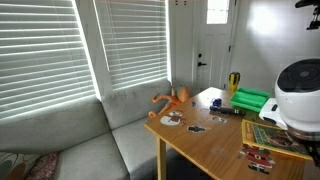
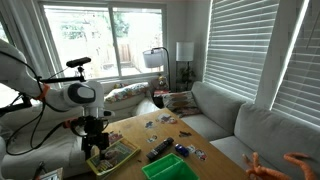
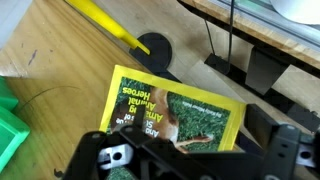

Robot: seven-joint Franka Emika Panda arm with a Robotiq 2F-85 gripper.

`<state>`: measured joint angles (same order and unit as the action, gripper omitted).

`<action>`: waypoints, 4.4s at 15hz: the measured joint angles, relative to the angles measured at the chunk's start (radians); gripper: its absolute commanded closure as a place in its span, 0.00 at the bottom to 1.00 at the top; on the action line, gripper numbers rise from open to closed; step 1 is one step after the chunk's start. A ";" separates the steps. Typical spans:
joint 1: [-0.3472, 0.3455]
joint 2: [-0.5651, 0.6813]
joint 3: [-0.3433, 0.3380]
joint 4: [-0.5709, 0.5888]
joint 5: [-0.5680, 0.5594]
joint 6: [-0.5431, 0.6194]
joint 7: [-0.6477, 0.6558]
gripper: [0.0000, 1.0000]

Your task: Flip the book over on the table

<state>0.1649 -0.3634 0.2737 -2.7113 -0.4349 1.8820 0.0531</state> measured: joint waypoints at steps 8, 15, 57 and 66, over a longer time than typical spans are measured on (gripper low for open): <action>0.000 0.079 0.001 0.031 -0.019 0.002 0.032 0.49; 0.011 0.084 0.001 0.061 -0.026 -0.073 0.037 0.43; 0.047 -0.214 -0.550 0.118 0.823 0.130 -0.758 0.97; -0.033 -0.102 -0.584 0.118 0.940 -0.033 -0.872 0.97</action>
<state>0.1320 -0.4654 -0.3105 -2.5938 0.5052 1.8486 -0.8192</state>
